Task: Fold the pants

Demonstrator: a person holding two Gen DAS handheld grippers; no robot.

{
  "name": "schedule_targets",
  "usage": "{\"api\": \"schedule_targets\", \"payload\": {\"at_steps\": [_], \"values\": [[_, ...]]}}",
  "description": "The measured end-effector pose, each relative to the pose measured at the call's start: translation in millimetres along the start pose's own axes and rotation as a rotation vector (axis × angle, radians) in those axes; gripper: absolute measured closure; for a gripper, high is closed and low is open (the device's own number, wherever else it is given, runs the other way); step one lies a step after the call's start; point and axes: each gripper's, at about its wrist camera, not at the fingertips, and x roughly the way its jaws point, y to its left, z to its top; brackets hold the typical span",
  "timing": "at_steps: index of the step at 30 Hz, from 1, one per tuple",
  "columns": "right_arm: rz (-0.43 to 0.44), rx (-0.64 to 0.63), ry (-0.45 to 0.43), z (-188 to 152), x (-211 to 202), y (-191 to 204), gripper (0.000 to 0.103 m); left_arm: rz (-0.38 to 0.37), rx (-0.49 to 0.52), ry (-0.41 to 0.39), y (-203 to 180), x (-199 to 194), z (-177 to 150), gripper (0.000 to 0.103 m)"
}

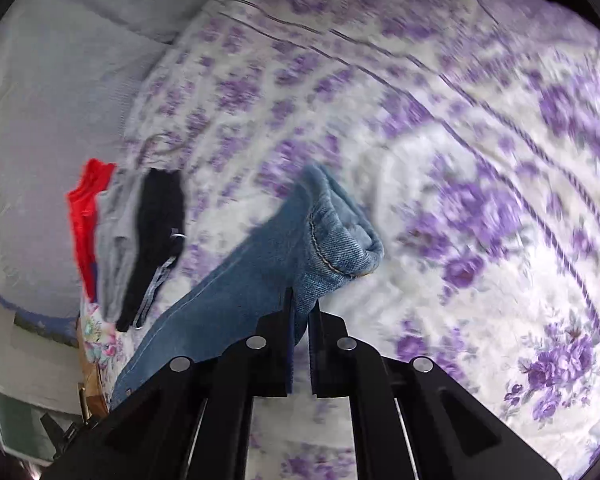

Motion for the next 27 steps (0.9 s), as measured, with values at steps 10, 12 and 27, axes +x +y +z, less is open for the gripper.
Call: {"api": "schedule_targets", "payload": {"at_steps": [10,12,27], "values": [[-0.006,-0.075,-0.081,-27,-60,16,0.093,0.007,-0.011,0.080,6,33,16,0.043],[-0.019,-0.142,-0.085,-42,-84,24,0.093,-0.031,-0.003,0.058,11,7,5,0.030],[0.066,-0.127,0.222,-208,-137,-10,0.070,-0.205,-0.298,0.206,141,-51,-177,0.026]]}}
